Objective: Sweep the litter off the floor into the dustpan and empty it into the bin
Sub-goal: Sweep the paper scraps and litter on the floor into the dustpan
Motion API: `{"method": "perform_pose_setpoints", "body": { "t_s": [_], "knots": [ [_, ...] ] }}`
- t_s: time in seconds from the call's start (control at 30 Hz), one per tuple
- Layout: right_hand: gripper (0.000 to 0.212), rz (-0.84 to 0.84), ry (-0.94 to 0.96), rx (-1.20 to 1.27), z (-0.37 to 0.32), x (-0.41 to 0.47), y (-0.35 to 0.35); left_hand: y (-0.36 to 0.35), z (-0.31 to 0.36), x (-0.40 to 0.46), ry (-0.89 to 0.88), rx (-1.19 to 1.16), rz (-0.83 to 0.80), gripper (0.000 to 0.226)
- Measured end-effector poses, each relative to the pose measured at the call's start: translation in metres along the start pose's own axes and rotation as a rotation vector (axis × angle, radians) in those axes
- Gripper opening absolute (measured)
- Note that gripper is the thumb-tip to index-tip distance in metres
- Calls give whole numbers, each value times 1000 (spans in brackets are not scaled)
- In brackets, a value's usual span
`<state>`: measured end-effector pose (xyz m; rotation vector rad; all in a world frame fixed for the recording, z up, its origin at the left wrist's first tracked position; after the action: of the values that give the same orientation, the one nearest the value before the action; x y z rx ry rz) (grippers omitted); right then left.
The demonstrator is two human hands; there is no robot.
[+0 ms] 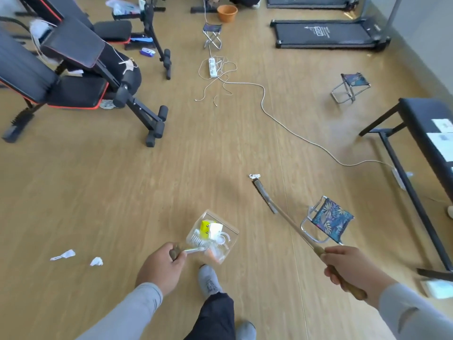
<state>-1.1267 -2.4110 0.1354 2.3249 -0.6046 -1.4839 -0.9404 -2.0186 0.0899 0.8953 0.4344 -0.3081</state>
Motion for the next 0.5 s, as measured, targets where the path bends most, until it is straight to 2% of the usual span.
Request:
{"method": "perform_pose_setpoints", "body": {
  "t_s": [0.17,0.33,0.5],
  "knots": [
    [10,28,-57,-7,-33,18,12,-15,35,60,-9,20,-60,22],
    [13,40,-75,-21,-64,44,29,-28,66,100,-20,17,-97,15],
    [11,39,-41,-64,-107,79,56,-51,92,123,36,-10,-93,30]
  ]
}}
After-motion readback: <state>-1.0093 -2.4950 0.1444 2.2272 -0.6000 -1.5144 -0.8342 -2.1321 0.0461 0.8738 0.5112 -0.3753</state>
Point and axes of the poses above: each hand's wrist, its own x-axis towards the middle knuckle, its own y-axis out of the back of the hand, z = x × y, the point moved 4 cm from there along x, towards the middle knuckle, and after that the axes turned 4 degrees about -x, right-handed, at the moved point
